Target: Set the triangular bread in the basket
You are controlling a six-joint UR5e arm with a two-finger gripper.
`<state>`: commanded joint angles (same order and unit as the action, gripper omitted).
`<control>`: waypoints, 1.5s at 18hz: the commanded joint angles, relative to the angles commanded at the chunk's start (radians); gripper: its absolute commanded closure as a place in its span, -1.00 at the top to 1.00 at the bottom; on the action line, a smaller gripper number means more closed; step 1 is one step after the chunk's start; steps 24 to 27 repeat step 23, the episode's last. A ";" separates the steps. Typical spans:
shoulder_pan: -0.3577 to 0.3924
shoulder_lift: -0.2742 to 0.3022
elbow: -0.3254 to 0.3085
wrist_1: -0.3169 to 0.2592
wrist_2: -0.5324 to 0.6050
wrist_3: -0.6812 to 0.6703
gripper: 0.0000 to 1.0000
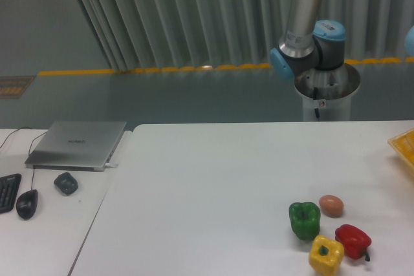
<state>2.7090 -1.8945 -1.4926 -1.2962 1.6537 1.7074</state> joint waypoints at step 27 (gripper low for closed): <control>-0.038 0.002 -0.002 0.031 -0.052 -0.014 1.00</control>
